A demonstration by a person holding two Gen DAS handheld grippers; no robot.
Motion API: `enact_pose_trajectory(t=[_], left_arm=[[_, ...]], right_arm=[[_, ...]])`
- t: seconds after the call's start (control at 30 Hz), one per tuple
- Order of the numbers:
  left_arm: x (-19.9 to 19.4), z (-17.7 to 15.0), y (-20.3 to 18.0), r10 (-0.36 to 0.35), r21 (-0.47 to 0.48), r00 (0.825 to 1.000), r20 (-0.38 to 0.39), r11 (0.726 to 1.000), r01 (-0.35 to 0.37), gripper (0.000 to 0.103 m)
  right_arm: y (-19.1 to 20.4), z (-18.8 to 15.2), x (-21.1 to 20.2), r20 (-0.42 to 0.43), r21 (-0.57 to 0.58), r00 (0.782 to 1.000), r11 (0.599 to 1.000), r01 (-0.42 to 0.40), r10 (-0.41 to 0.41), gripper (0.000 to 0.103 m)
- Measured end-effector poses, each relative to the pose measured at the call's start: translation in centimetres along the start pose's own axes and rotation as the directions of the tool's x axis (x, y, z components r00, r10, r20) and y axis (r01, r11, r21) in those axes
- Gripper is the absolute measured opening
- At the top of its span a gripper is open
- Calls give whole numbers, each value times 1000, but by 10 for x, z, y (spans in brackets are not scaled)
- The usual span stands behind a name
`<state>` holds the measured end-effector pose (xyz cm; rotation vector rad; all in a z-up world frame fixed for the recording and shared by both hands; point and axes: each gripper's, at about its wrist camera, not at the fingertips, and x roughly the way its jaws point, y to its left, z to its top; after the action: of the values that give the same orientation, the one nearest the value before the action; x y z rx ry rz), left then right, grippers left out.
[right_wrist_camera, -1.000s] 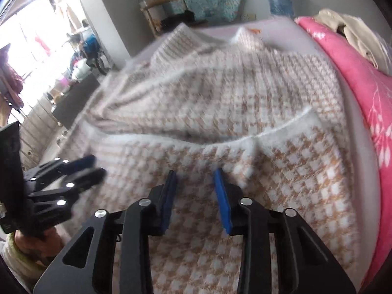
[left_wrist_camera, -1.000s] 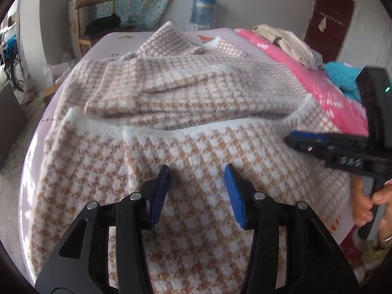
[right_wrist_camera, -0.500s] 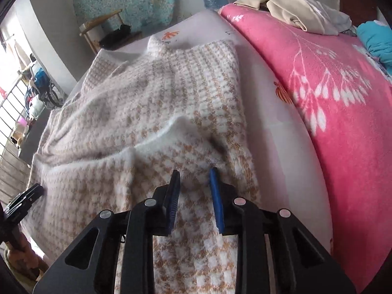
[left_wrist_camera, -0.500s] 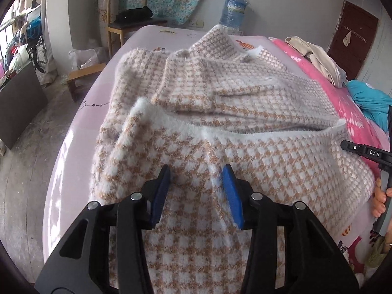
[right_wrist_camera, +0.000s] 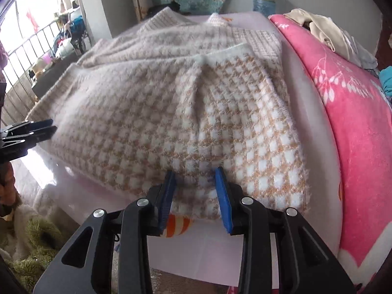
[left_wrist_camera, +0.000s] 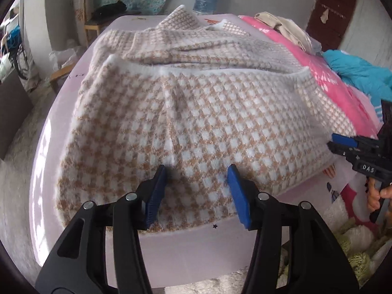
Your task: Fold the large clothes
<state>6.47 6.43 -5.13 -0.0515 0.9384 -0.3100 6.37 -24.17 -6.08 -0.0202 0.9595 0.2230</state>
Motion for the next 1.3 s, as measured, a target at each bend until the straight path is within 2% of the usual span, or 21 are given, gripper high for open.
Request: enact_pose_trajectory(t=[0.17,0.23,0.27,0.3,0.33,0.43,0.53,0.63,0.73,0.77,0.8,0.83,0.97,1.07,1.13,1.2,1.3], left_arm=[[-29,-1,7,-10,5,998,57,1000,9,49],[-22,-10,18,41,-26,999,24,999,-40,49],[-13,-14,25,59,-49,998,-5,997,-59,49],[-7,-17,32,50,-76,999,-13,996,-51,48],[-8,-18,35,35,-94,999,3,995,-35,48],[-20,-12,29,51,-85,999,15,995,-50,48],[-36,-7,18,6,-54,998,70,999,-2,49],[-36,-5,-8,-68,15,993,93,998,67,50],[-14,-6,-37,-83,91,996,38,993,79,52],[-3,-8,-44,-52,112,998,17,992,50,54],[6,-11,-46,-24,118,1000,3,993,24,54],[10,-13,-46,-24,112,1000,-2,993,24,56],[-5,-6,-42,-53,89,999,11,995,52,55],[-15,-4,-38,-55,89,997,59,995,49,55],[-3,-3,-33,-21,61,999,27,998,19,55],[8,-4,-26,-17,20,1000,5,1000,16,60],[1,-3,-26,-21,13,1000,14,1000,21,60]], right_arm=[[-6,1,-31,75,25,997,1000,13,-15,37],[-21,-9,-14,15,88,999,996,34,-36,40],[-29,-15,-4,-4,124,1000,992,10,-10,40],[-31,-17,-2,17,143,1000,990,-5,3,40],[-28,-15,-4,15,134,1000,991,5,-7,40],[-14,-5,-22,36,87,998,995,44,-47,40],[7,3,-47,128,21,992,1000,-9,6,41],[32,11,-46,161,-38,983,995,-88,93,41],[59,11,-21,121,-105,984,987,-119,132,41],[66,9,-8,89,-122,988,986,-118,129,41],[72,6,8,33,-135,995,987,-91,96,41],[76,3,17,11,-144,998,988,-61,63,41],[77,11,-4,53,-136,996,989,-60,68,41],[79,16,-16,111,-144,985,983,-116,132,42],[85,15,-2,80,-156,986,978,-136,149,43],[90,9,22,22,-163,993,980,-110,115,44],[92,14,12,28,-173,993,979,-105,111,45]])
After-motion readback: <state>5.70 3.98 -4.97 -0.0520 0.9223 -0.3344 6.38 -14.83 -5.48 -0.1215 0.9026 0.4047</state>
